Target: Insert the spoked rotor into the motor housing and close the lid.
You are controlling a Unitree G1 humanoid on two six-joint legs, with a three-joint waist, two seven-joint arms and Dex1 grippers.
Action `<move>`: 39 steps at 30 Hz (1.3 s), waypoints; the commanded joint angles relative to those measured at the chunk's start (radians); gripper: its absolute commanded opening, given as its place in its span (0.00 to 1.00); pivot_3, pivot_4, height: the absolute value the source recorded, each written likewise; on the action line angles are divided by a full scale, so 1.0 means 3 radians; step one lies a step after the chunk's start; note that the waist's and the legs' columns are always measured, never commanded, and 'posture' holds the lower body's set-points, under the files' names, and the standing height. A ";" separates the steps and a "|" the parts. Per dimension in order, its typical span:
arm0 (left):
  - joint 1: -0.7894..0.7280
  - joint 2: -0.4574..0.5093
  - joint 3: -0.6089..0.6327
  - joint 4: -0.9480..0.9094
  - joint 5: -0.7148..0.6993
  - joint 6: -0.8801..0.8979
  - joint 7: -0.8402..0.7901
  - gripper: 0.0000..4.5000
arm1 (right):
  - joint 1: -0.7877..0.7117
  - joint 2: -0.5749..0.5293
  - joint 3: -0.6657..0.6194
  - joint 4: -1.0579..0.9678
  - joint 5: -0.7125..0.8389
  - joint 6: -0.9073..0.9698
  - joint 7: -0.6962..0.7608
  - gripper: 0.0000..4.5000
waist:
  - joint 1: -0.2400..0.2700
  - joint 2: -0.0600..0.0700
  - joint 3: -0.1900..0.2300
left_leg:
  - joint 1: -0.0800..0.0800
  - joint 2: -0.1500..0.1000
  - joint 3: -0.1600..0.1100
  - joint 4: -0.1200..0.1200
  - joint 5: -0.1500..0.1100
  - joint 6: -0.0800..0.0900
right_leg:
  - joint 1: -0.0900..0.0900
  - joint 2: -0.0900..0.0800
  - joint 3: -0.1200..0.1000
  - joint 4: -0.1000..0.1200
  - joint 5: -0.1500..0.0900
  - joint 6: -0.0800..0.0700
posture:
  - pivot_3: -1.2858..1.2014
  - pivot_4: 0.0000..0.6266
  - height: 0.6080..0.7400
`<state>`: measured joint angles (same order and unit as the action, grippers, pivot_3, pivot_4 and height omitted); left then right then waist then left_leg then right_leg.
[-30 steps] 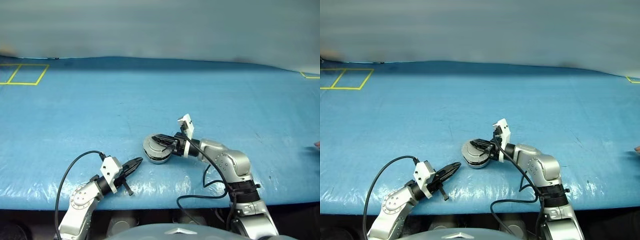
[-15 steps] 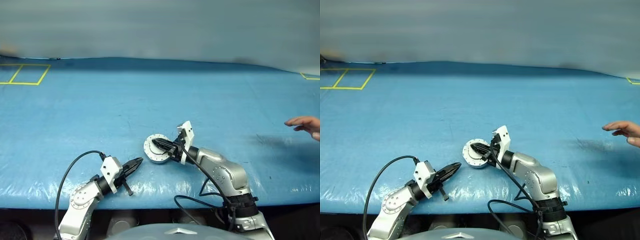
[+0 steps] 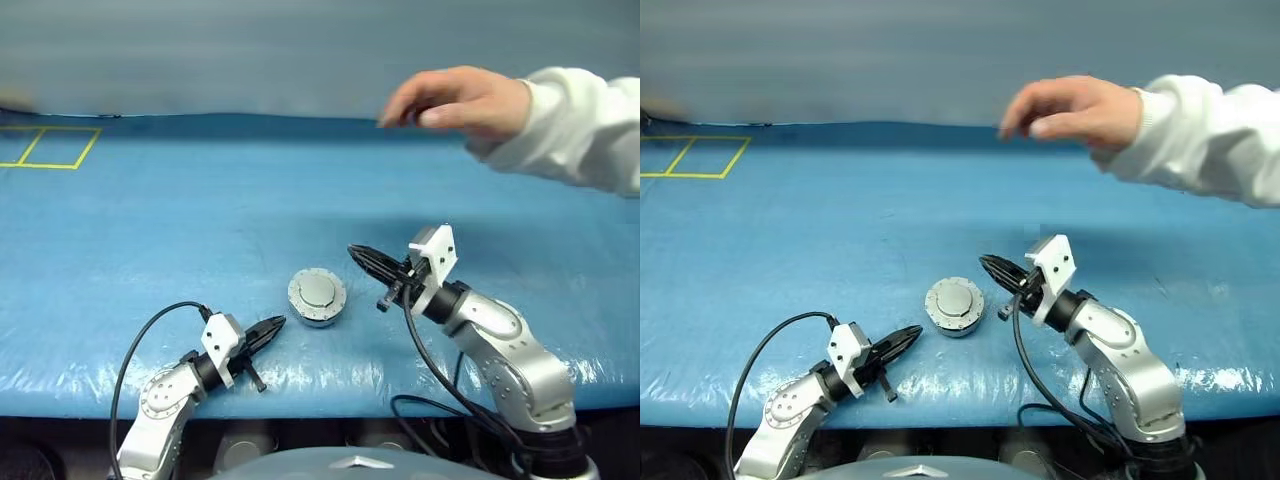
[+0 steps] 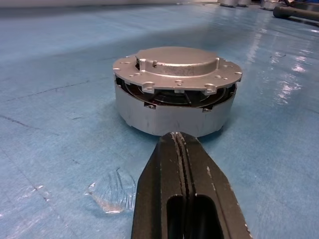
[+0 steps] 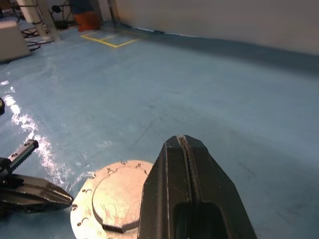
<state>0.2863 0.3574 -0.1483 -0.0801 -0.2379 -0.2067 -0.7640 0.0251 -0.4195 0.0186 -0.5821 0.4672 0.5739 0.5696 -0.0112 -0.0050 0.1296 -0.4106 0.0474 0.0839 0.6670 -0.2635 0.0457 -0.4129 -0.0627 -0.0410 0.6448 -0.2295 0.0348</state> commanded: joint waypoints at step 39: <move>-0.0012 0.0076 0.0020 -0.0159 -0.0038 0.0053 -0.0023 0.00 | 0.0146 -0.0739 0.0121 -0.0467 0.0176 0.0924 -0.0019 0.99 | 0.0009 -0.0003 0.0001 | -0.0002 -0.0001 -0.0004 0.0001 -0.0001 0.0001 | 0.0000 0.0000 -0.0001 -0.0003 -0.0002 -0.0001 | 0.52 0.24 1.00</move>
<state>0.2862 0.3781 -0.1473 -0.0801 -0.2385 -0.1841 -0.7652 0.0697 -0.6386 0.0631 -0.7105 0.5168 0.8755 0.5600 -0.0085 -0.0061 0.1300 -0.4114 0.0471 0.0827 0.6673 -0.2637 0.0460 -0.4130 -0.0628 -0.0413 0.6440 -0.2300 0.0344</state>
